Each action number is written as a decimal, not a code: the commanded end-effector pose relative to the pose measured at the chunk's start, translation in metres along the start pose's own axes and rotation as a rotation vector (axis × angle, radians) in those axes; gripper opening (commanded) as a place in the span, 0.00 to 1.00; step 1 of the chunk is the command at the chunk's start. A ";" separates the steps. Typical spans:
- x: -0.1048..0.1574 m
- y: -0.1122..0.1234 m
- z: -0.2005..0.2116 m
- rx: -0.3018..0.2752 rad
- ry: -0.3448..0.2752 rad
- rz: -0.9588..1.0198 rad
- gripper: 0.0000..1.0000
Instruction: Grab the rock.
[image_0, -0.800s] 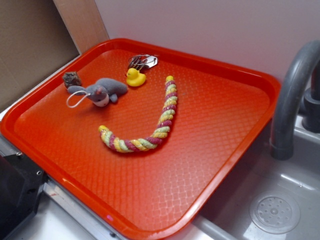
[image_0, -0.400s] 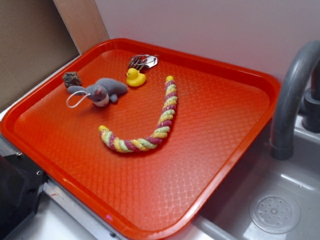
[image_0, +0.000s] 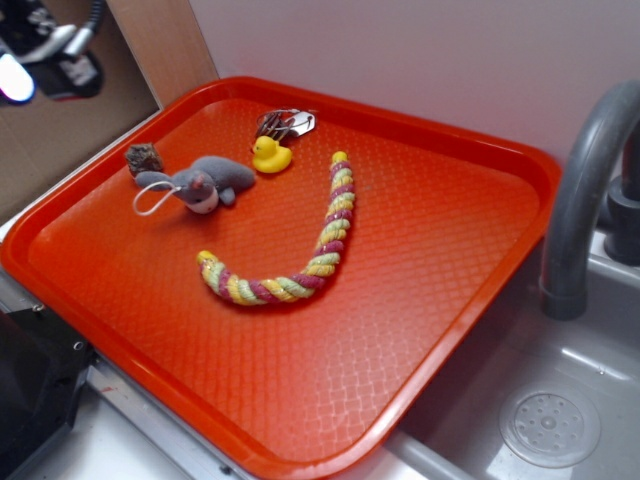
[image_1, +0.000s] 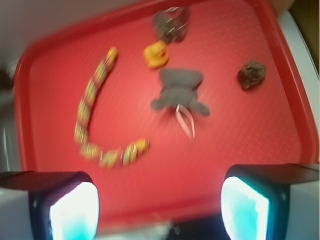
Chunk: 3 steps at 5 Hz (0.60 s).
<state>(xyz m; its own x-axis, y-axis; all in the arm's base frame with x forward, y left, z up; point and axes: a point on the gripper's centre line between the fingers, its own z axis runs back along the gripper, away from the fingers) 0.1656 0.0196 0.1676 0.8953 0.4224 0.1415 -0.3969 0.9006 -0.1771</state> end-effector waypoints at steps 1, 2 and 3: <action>0.054 0.053 -0.045 0.085 -0.153 0.397 1.00; 0.074 0.073 -0.060 0.174 -0.181 0.480 1.00; 0.085 0.089 -0.070 0.225 -0.193 0.532 1.00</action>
<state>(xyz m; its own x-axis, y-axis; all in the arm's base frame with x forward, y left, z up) 0.2233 0.1149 0.0801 0.5464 0.8058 0.2283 -0.8228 0.5674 -0.0332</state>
